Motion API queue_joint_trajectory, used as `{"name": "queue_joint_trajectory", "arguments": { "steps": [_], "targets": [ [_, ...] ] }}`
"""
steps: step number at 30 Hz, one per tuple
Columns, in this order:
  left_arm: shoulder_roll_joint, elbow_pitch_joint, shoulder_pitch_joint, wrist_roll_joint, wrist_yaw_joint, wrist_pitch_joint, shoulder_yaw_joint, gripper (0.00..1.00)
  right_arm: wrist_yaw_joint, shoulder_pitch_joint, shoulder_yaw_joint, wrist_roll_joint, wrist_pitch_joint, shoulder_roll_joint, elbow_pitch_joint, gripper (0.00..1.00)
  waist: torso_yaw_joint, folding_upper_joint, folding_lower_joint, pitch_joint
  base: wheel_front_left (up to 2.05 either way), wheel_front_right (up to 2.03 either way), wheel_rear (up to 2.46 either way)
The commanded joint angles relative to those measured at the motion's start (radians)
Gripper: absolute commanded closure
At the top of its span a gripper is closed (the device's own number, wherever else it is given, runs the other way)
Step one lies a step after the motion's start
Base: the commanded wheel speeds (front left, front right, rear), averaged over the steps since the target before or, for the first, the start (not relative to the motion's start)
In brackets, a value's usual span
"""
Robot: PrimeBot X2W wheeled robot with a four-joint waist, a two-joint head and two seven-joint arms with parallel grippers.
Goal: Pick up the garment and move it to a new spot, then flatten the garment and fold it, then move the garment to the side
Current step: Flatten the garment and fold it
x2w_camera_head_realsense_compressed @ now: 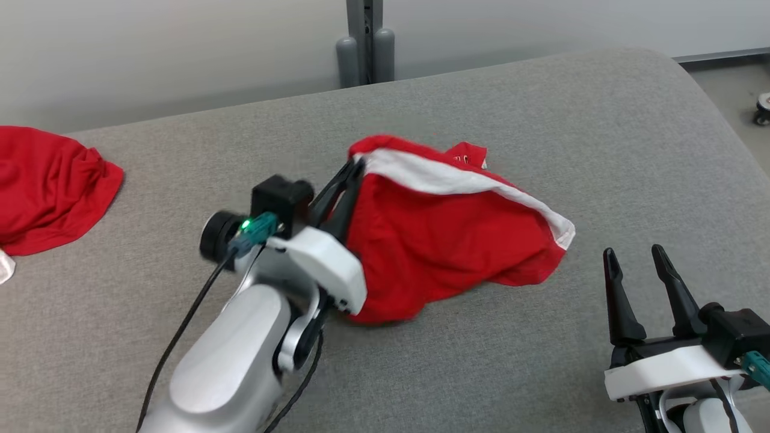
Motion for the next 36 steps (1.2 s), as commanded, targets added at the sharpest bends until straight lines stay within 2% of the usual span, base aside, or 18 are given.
{"name": "queue_joint_trajectory", "arguments": {
  "steps": [1,7,12,21,27,28,30,31,32,36],
  "targets": [
    [0.018,0.011,0.041,-0.015,0.011,-0.006,0.013,1.00,0.000,0.009,-0.002,0.000,-0.005,-0.006,-0.003,0.00,0.018,0.0000,0.0000,-0.002,0.00,0.00,0.00],
    [0.086,0.056,0.186,-0.061,0.037,-0.027,0.059,1.00,0.000,0.016,-0.003,-0.011,-0.005,-0.006,0.004,0.00,0.061,0.0000,0.0000,-0.013,0.00,0.00,0.00],
    [0.114,0.052,0.260,-0.092,0.033,-0.042,0.081,1.00,0.000,0.025,-0.001,-0.022,-0.005,-0.006,0.012,0.00,0.087,0.0000,0.0000,-0.028,0.00,0.00,0.00],
    [0.135,0.055,0.335,-0.137,0.007,-0.013,0.075,1.00,0.000,0.030,0.009,-0.030,-0.005,-0.006,0.023,0.00,0.108,0.0000,0.0000,-0.042,0.00,0.00,0.00],
    [0.123,0.131,0.315,-0.143,-0.012,-0.073,0.085,0.99,0.000,0.017,0.013,-0.033,-0.005,-0.006,0.029,0.00,0.102,0.0000,0.0000,-0.039,0.00,0.00,0.00],
    [0.120,0.147,0.310,-0.142,-0.009,-0.092,0.090,0.72,0.000,0.015,0.014,-0.033,-0.005,-0.006,0.029,0.00,0.100,0.0000,0.0000,-0.038,0.00,0.00,0.00],
    [0.115,0.179,0.308,-0.137,-0.020,-0.118,0.087,0.52,0.000,0.011,0.015,-0.036,-0.005,-0.006,0.029,0.00,0.096,0.0000,0.0000,-0.039,0.00,0.00,0.00],
    [0.112,0.192,0.304,-0.135,-0.023,-0.132,0.087,0.11,0.000,0.009,0.015,-0.037,-0.005,-0.006,0.029,0.00,0.094,0.0000,0.0000,-0.039,0.00,0.00,0.00],
    [0.110,0.208,0.301,-0.136,-0.029,-0.143,0.087,0.00,0.000,0.009,0.014,-0.038,-0.005,-0.006,0.029,0.00,0.093,0.0000,0.0000,-0.040,0.00,0.00,0.00],
    [0.102,0.250,0.291,-0.132,-0.042,-0.178,0.086,0.00,0.000,0.009,0.009,-0.044,-0.005,-0.006,0.027,0.00,0.093,0.0000,0.0000,-0.042,0.00,0.00,0.00]
  ]
}}
